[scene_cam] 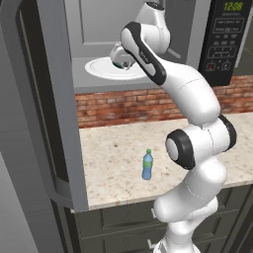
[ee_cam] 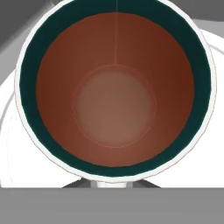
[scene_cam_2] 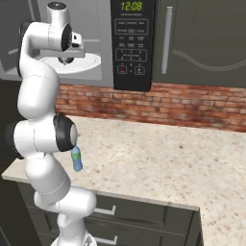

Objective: Place the microwavable item in the microwave. Then, close the microwave door and press the start button.

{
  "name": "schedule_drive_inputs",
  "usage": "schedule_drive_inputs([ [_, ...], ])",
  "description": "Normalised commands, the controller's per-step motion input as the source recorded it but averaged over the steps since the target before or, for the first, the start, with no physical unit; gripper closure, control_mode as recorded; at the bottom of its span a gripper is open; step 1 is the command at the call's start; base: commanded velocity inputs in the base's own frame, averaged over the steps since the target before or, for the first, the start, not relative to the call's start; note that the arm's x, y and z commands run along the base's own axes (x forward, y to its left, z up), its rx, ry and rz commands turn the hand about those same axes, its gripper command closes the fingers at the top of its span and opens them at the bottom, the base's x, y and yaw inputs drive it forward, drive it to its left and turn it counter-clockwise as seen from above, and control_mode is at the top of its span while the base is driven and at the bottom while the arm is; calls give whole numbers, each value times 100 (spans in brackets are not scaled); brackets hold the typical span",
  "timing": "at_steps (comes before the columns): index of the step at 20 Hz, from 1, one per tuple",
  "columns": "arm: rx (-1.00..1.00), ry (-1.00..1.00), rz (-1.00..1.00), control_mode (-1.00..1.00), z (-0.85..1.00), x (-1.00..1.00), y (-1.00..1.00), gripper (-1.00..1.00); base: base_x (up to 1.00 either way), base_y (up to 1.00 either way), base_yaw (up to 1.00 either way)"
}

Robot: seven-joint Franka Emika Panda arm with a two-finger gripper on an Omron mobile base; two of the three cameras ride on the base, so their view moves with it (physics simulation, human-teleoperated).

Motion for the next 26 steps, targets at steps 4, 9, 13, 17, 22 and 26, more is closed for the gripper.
schedule_drive_inputs([
  [4, -3, 3, 0, -100, -17, 21, 0, 100, 0, 0, 0],
  [9, -1, 0, 0, -100, -22, 2, 0, 100, 0, 0, 0],
  [13, -2, 0, 0, -100, -21, -5, 0, -100, 0, 0, 0],
  [17, 0, -8, 0, -100, -2, -24, 0, -100, 0, 0, 0],
  [22, 0, -24, 0, -100, 1, -57, 0, -100, 0, 0, 0],
  [26, 0, -29, 0, -100, -8, -87, 0, -100, 0, 0, 0],
])
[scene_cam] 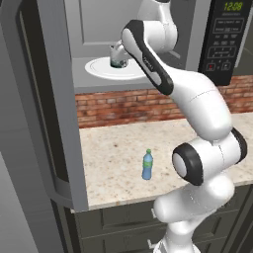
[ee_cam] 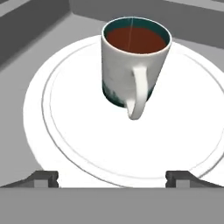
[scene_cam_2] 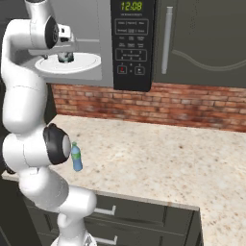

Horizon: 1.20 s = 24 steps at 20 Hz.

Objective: Place the microwavable item in the microwave. Then, close the microwave door and press the start button.

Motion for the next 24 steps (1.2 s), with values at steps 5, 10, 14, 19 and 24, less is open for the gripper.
schedule_drive_inputs([
  [5, 0, -24, 0, -100, -39, -87, 0, -100, 0, 0, 0],
  [10, 0, -24, 0, -100, -44, -87, 0, -100, 0, 0, 0],
  [14, -6, -26, 0, -100, -9, -95, 0, -100, 0, 0, 0],
  [19, -22, -22, 0, -100, 0, -85, 0, -100, 0, 0, 0],
  [24, -29, -6, -3, -100, -7, -67, 0, -100, 0, 0, 0],
])
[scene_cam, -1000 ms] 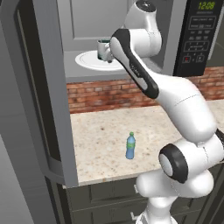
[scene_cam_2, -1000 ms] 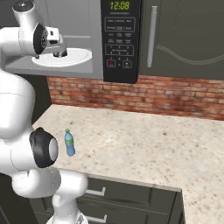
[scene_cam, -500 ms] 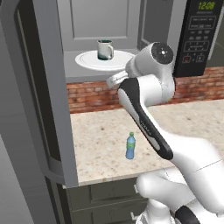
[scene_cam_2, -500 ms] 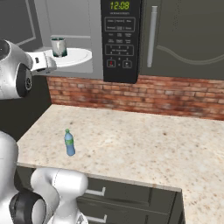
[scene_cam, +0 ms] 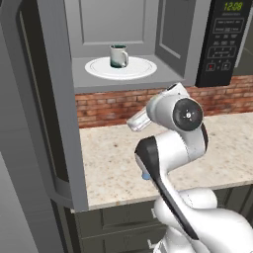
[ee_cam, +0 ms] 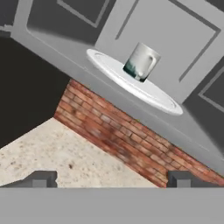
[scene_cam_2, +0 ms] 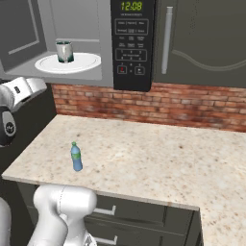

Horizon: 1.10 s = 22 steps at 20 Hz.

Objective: Place the microwavable item in the microwave. Then, close the microwave door and press the start button.

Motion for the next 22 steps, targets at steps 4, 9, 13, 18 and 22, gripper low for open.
schedule_drive_inputs([
  [4, -27, -1, -2, -100, -21, -41, 10, -100, 0, 0, 0],
  [9, -12, 9, 0, -100, -31, 1, 3, -100, 0, 0, 0],
  [13, -14, -4, -2, -100, -17, -48, 9, -100, 0, 0, 0],
  [18, -23, -11, -7, -100, -7, -64, 34, -100, 0, 0, 0],
  [22, -25, -13, -8, -100, -18, -61, 44, -100, 0, 0, 0],
])
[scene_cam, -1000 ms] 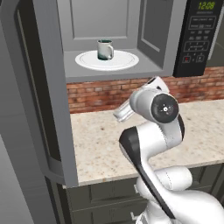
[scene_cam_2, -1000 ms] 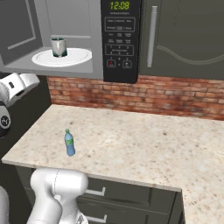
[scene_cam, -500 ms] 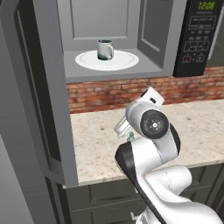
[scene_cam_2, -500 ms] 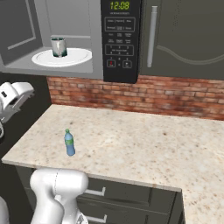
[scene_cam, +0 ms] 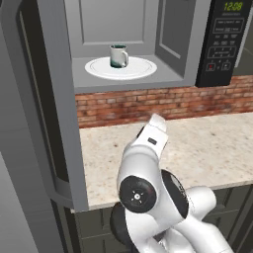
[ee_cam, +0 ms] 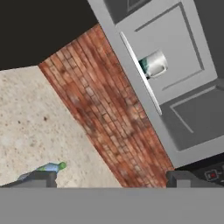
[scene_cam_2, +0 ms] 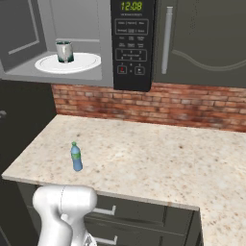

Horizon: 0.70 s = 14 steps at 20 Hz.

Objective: Place the microwavable item in the microwave. Then, close the microwave door and press the start button.

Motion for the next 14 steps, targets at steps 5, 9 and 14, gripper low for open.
schedule_drive_inputs([
  [5, -27, -6, -5, -100, -46, -34, 40, -100, 0, 0, 0],
  [9, -28, -16, 0, -100, -68, -8, 18, -100, 0, 0, 0],
  [14, -23, -26, 2, -100, -67, -9, 8, -100, 0, 0, 0],
])
